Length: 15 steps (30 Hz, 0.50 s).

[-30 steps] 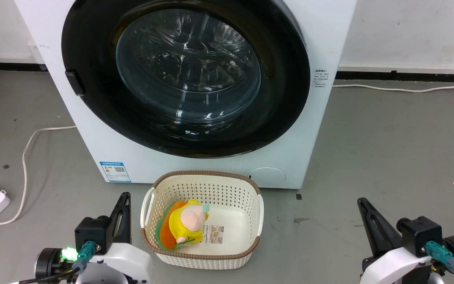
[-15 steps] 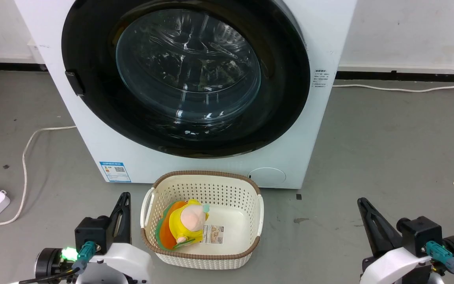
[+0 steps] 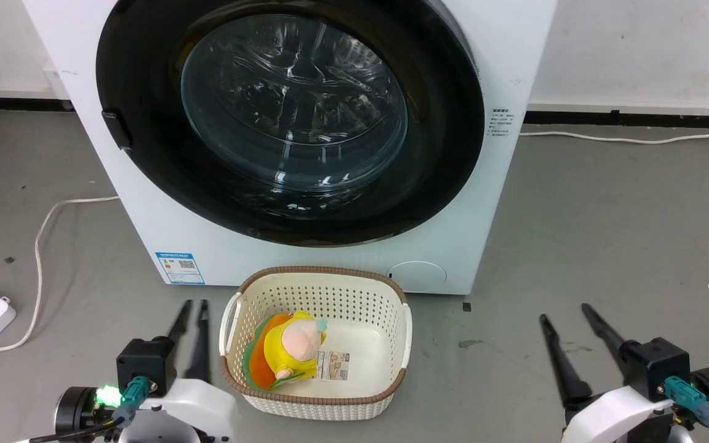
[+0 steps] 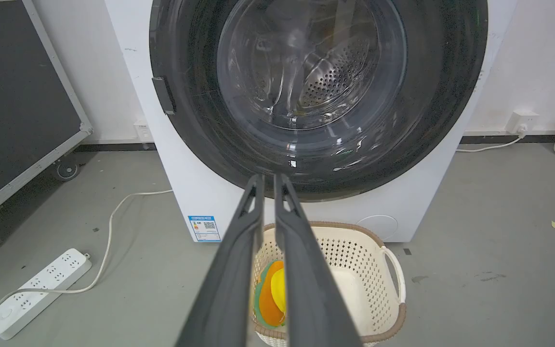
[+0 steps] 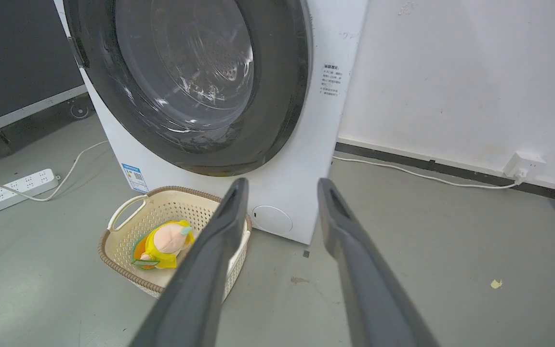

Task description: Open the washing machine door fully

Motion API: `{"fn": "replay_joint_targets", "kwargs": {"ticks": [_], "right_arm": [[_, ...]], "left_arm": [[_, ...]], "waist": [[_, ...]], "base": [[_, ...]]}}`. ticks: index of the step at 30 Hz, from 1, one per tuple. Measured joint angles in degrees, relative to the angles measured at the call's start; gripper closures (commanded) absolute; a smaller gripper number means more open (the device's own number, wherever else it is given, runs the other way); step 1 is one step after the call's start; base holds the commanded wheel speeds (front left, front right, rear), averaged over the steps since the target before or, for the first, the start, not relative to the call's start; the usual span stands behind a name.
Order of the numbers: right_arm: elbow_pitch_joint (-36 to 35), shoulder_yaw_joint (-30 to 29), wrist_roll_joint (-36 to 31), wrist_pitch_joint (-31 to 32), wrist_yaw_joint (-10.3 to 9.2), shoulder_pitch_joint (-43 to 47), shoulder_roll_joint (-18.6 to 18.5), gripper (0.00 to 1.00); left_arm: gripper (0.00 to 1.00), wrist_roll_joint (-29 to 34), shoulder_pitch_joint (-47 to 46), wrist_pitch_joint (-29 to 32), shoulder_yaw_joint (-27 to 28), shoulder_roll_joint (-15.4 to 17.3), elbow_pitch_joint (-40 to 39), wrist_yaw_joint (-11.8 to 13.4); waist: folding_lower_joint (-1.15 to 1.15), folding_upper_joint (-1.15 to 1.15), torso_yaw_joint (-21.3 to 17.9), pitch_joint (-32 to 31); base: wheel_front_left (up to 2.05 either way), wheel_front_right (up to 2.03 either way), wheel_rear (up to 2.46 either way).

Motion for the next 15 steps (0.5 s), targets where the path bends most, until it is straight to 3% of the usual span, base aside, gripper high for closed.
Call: {"fn": "replay_joint_targets", "kwargs": {"ticks": [15], "right_arm": [[0.2, 0.0, 1.2, -1.6, 0.00, 0.0, 0.0, 0.00]], "left_arm": [[0.00, -0.1, 0.0, -1.6, -0.9, 0.0, 0.0, 0.3]], "waist": [[0.00, 0.00, 0.2, 0.6]], "base": [[0.00, 0.00, 0.00]]}}
